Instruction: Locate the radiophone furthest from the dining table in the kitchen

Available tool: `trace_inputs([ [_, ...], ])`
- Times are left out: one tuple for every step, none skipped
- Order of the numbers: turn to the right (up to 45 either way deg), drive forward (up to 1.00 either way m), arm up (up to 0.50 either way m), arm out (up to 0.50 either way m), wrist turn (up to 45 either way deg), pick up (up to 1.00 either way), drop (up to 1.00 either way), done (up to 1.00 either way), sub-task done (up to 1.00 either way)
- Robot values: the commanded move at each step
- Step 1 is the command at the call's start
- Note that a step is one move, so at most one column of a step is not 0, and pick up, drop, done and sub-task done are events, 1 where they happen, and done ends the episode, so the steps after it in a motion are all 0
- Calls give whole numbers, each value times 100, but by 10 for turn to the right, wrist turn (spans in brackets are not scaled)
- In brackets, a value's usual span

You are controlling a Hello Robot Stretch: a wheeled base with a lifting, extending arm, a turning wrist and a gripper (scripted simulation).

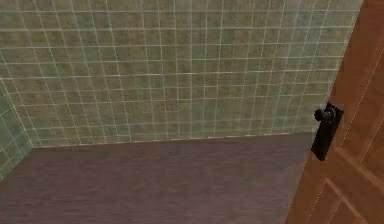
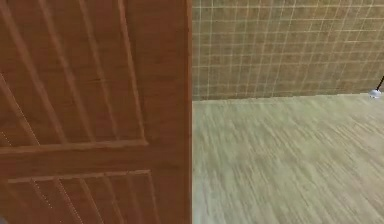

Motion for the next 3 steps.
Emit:
trace_inputs([
  [30, 0, 0, 0, 0, 0, 0, 0, 0],
  [0, 100, 0, 0, 0, 0, 0, 0, 0],
  [150, 0, 0, 0, 0, 0, 0, 0, 0],
])
